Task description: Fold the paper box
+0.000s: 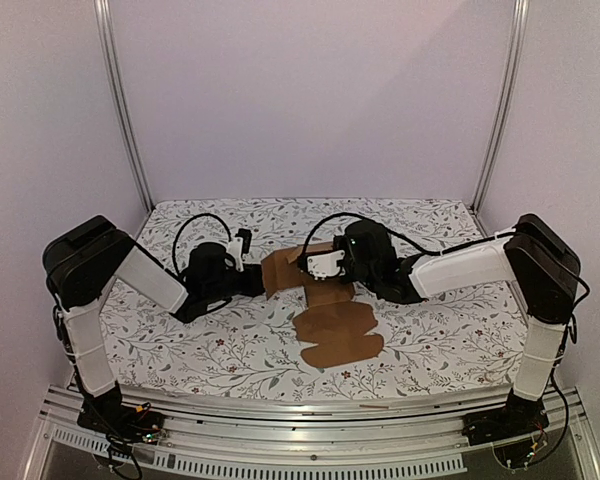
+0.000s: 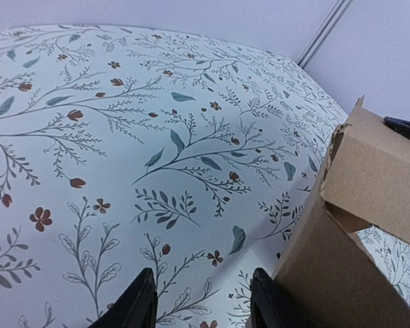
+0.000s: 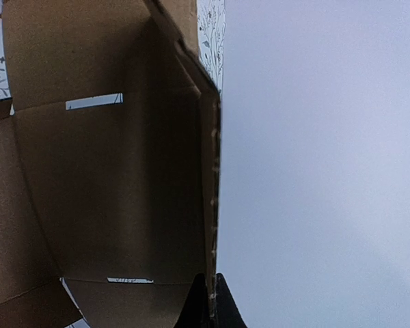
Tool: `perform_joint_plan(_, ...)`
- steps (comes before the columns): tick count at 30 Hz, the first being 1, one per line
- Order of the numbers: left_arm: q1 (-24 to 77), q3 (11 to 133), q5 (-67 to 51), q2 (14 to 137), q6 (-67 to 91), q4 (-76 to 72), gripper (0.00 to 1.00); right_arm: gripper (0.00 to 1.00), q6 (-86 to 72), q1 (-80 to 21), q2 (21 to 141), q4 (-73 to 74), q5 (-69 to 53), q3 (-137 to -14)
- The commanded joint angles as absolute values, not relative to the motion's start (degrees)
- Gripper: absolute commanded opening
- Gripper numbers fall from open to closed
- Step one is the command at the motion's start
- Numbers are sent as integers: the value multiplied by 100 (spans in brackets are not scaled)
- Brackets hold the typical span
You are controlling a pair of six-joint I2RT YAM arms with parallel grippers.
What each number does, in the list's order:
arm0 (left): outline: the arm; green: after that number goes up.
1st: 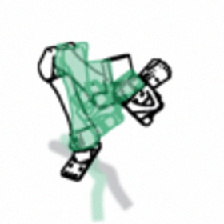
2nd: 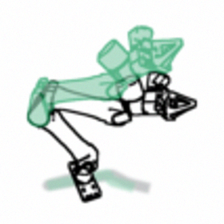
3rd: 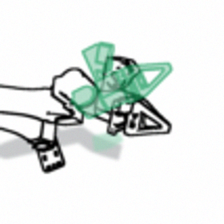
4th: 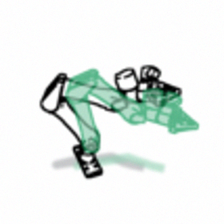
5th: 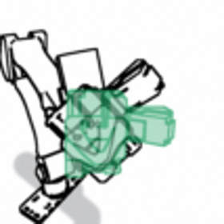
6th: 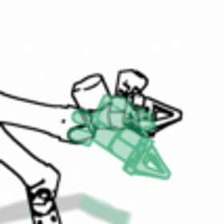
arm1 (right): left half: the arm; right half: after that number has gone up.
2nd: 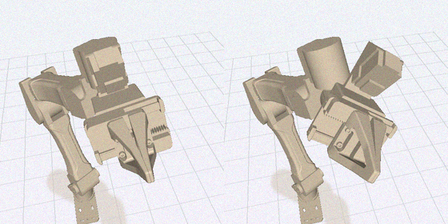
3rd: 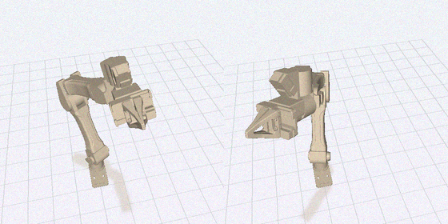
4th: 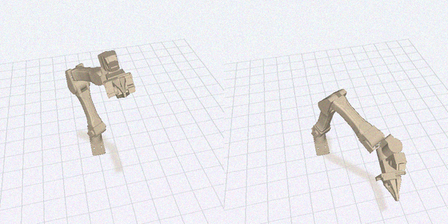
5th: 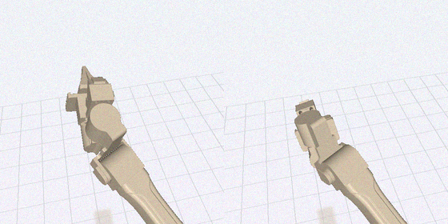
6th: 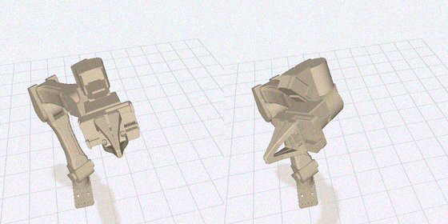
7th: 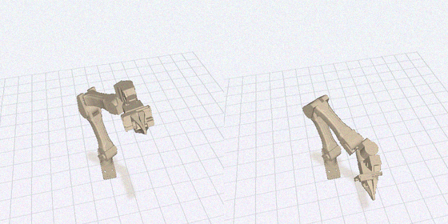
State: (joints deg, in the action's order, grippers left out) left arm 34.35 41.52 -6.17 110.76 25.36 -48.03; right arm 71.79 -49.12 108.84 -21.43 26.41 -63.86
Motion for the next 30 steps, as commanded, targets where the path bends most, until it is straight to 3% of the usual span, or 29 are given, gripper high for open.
perform_joint_plan(1, 3375, 4245, -887, 11170, 2456, -5086, 47, 0, 7491, -5102, 10911, -3128, 2654, -6156)
perform_joint_plan(8, 3383, 4384, -1549, 11242, 2322, -4969, 47, 0, 7603, -5176, 10997, -3747, 2759, -5804)
perform_joint_plan(17, 3409, 4103, -1060, 11037, 2429, -4966, 48, 0, 7995, -5172, 11098, -4306, 2769, -5419)
perform_joint_plan(22, 3497, 4352, -274, 10857, 2372, -4131, 48, 0, 7902, -5173, 11047, -3871, 2730, -5539)
perform_joint_plan(26, 3521, 4569, -173, 10859, 2369, -3819, 48, 0, 7076, -5152, 10879, -2552, 2786, -6110)
perform_joint_plan(30, 3548, 4421, 116, 10677, 2350, -4129, 48, 0, 7054, -5079, 10917, -2437, 2775, -6302)
